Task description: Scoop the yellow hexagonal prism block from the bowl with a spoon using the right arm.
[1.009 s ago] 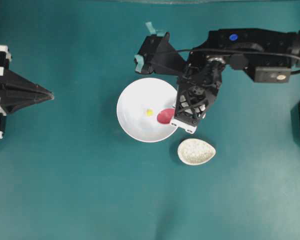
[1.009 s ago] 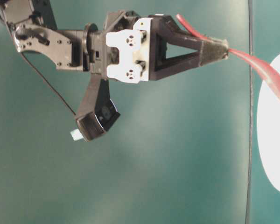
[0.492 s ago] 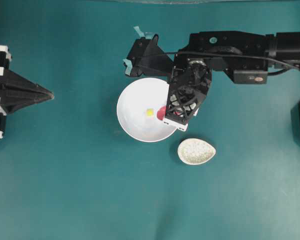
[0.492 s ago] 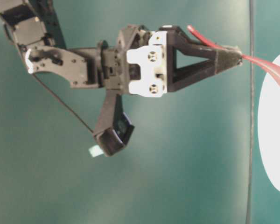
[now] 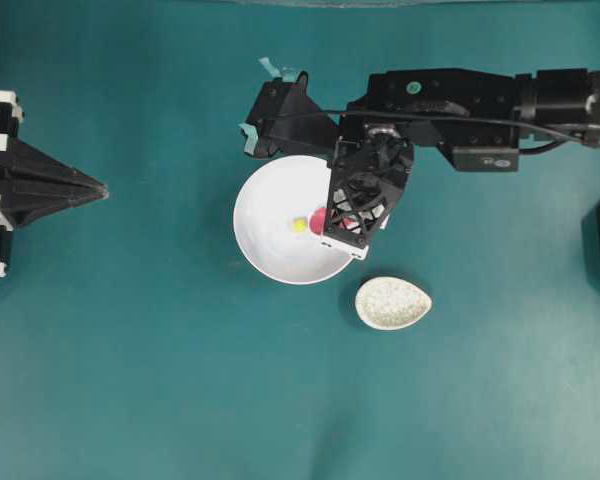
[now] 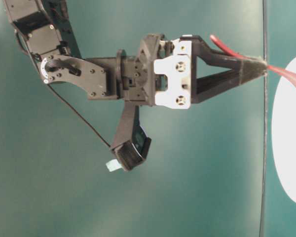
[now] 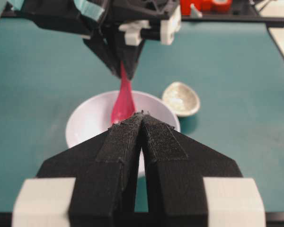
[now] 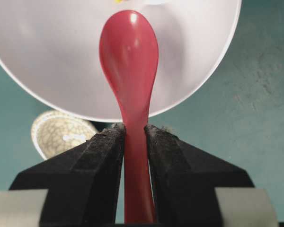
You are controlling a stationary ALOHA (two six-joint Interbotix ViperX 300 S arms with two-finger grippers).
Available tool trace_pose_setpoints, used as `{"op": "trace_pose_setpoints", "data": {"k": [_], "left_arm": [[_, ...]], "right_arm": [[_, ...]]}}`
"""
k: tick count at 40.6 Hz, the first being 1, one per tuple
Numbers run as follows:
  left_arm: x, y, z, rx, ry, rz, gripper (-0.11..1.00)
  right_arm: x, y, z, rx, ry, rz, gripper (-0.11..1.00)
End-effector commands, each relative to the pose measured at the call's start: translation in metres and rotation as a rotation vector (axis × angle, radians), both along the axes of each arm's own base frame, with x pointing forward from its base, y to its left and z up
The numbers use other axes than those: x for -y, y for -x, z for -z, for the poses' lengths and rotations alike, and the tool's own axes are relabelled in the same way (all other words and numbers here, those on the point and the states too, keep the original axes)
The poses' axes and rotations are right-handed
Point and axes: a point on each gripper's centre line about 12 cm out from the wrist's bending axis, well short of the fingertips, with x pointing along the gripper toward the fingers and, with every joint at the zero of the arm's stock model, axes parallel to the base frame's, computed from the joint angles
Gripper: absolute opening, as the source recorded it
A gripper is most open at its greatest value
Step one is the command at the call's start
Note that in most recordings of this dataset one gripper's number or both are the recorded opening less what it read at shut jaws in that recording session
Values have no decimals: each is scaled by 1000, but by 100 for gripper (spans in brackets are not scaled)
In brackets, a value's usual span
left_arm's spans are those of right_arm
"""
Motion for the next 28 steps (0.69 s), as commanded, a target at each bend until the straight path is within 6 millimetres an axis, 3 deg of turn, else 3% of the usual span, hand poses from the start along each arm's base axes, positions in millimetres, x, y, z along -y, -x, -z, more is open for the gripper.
{"op": "trace_pose_setpoints", "data": {"k": [1,28], "left_arm": [[0,-2,-8,23,-2,0,0],[0,-1,-8,20,-2,0,0]], "right_arm": [[1,-4,-11,36,8,0,22],[4,-19,9,81,17,-7,22]]}}
